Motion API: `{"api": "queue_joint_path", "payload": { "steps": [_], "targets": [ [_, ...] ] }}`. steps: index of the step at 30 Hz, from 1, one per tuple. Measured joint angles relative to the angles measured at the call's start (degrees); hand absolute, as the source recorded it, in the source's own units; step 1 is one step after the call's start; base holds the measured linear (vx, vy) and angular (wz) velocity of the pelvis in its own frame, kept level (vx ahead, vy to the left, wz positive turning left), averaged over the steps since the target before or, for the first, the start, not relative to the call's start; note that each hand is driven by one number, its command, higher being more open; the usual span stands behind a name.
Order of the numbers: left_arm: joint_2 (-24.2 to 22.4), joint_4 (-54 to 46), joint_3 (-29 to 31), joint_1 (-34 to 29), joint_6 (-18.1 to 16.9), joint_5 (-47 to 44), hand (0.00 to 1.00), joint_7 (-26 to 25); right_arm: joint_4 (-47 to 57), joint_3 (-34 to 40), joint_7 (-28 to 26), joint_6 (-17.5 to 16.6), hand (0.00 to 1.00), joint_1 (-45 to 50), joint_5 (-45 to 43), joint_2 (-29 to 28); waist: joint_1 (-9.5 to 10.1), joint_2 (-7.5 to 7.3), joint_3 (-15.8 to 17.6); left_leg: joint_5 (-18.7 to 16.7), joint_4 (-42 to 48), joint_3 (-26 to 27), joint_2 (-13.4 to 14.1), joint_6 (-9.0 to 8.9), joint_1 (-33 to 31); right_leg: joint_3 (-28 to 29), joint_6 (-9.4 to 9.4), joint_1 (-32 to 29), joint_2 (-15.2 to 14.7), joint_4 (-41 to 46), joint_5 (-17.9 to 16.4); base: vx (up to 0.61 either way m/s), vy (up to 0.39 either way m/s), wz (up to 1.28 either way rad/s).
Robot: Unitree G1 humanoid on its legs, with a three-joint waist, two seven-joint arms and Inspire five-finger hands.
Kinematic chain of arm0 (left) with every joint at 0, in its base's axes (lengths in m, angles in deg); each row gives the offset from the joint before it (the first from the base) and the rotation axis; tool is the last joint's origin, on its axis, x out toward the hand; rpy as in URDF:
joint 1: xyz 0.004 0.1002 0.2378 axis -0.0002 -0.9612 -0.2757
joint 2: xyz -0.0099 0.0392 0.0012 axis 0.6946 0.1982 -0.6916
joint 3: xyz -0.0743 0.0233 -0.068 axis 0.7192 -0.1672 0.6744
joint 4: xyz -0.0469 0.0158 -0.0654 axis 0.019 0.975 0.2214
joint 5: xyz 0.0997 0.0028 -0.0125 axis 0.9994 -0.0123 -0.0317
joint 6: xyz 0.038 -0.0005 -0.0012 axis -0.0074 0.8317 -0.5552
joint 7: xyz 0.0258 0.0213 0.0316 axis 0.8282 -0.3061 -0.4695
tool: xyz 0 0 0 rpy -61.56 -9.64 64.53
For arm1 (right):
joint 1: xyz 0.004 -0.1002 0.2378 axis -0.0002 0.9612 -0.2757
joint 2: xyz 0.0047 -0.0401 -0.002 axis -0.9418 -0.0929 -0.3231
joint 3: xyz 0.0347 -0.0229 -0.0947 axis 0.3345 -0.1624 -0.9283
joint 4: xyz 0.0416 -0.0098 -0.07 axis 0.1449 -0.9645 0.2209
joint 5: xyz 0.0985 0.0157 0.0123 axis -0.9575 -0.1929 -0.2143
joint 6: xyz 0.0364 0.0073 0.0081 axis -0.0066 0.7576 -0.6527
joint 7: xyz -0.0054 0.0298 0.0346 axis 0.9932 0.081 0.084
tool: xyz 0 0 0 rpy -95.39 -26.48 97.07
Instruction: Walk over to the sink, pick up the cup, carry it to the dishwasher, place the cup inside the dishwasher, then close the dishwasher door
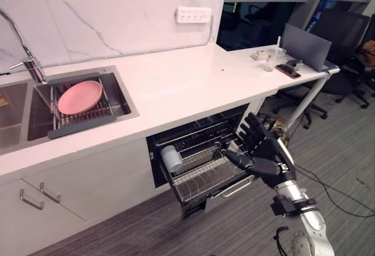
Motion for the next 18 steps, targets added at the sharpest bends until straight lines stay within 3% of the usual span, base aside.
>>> {"api": "queue_joint_path", "payload": {
  "steps": [4, 6, 7, 8, 9, 10, 11, 12, 15, 17, 18],
  "targets": [
    [-0.7, -0.1, 1.2, 0.0, -0.7, 0.5, 1.00, -0.9, 3.6, 0.2, -0.3, -2.0, 1.00, -3.1, -1.5, 0.3, 0.57, 0.43, 0.3, -0.1, 3.6, -5.4, 0.0, 0.12, -3.9, -5.1, 0.14, 1.1, -0.6, 0.0, -0.7, -0.03, -0.025, 0.80],
    [-1.6, -0.4, 1.8, 0.2, -1.9, 1.5, 1.00, -0.8, 3.4, 0.1, 0.3, -2.4, 1.00, -5.7, -1.5, 1.4, 2.06, 1.19, 0.8, -0.2, 4.6, -6.9, 0.0, 0.08, -4.7, -7.5, -0.07, 1.8, -0.7, 0.0, -1.1, -0.09, -0.041, 0.52],
    [-2.4, -0.4, 2.3, 0.2, -2.6, 2.9, 1.00, -0.9, 3.4, 0.2, 0.8, -2.5, 1.00, -6.9, -1.4, 2.3, 3.10, 2.41, 0.9, -1.5, 4.9, -5.8, 0.6, 1.10, -5.2, -8.7, -0.28, 2.0, -0.3, 0.7, -1.5, -0.10, -0.042, 0.52],
    [-2.6, -0.4, 2.2, 0.2, -2.9, 3.8, 1.00, -0.9, 3.4, 0.2, 1.0, -2.9, 1.00, -7.3, -1.4, 2.8, 3.15, 2.56, 0.7, -2.4, 5.0, -2.0, 1.3, 2.56, -5.2, -10.3, 0.03, 2.3, -0.8, 0.7, -2.1, -0.06, -0.001, 0.87],
    [-2.3, -0.4, 2.2, 0.5, -2.9, 5.8, 1.00, -0.8, 3.4, 0.4, 1.3, -3.8, 1.00, -7.5, -1.4, 3.3, 2.77, 1.34, 0.5, -3.6, 5.6, 2.4, 1.6, 4.60, -4.9, -12.5, -0.08, 2.6, -2.6, 0.0, -2.9, -0.01, 0.051, 1.01],
    [-2.4, -0.5, 2.3, 0.7, -2.7, 7.0, 1.00, -0.7, 3.4, 1.1, 1.6, -4.4, 1.00, -7.6, -1.6, 3.9, 2.49, 2.05, 0.7, -3.6, 8.8, 4.7, 2.4, 4.50, -5.8, -14.0, 0.27, 2.9, -3.1, 0.4, -3.2, 0.03, 0.096, 1.04],
    [-4.1, -1.2, 1.6, 0.2, -1.9, 8.6, 1.00, -0.5, 3.4, 1.8, 1.8, -5.0, 1.00, -7.8, -2.0, 5.6, 2.29, 5.34, -0.1, -2.1, 8.1, 5.3, 3.1, 2.66, -5.6, -15.5, 0.82, 2.8, -2.3, 1.5, -3.4, 0.06, 0.137, 0.69],
    [-4.6, -1.3, 1.5, 0.1, -1.2, 9.1, 1.00, -0.4, 2.9, 2.0, 1.8, -5.3, 1.00, -7.9, -2.7, 5.7, 2.30, 5.91, -0.2, -0.3, 6.6, 5.1, 3.1, -0.75, -4.9, -15.8, 1.05, 2.8, -2.4, 1.7, -3.2, 0.08, 0.133, 0.39],
    [-4.4, -2.4, 0.9, -0.4, 1.6, 10.1, 1.00, 1.0, 1.4, 2.1, 2.7, -5.4, 1.00, -7.8, -2.8, 4.1, 1.95, 5.76, -0.1, 4.2, -2.7, 5.4, 1.0, -0.25, -1.1, -16.1, 1.39, 2.8, -3.0, 1.8, -2.2, 0.04, 0.082, 0.09],
    [-3.4, -2.2, -0.3, 0.2, 3.4, 10.0, 1.00, 1.6, 1.3, 2.3, 3.8, -5.4, 1.00, -7.9, -2.8, 3.5, 1.49, 5.13, 0.2, 4.3, -3.2, 5.0, 0.6, -0.14, -1.1, -16.0, 1.52, 2.5, -3.4, 2.4, -2.2, 0.02, 0.057, 0.05],
    [-2.9, -1.8, -1.3, 1.1, 4.3, 10.0, 1.00, 1.8, 1.4, 3.0, 4.2, -5.4, 1.00, -7.8, -2.9, 3.4, 1.11, 5.06, 0.1, 4.0, -3.4, 4.4, 0.5, 0.17, -1.7, -12.9, 1.28, 1.0, -3.9, 5.4, -3.4, 0.01, 0.079, 0.15]
  ]
}}
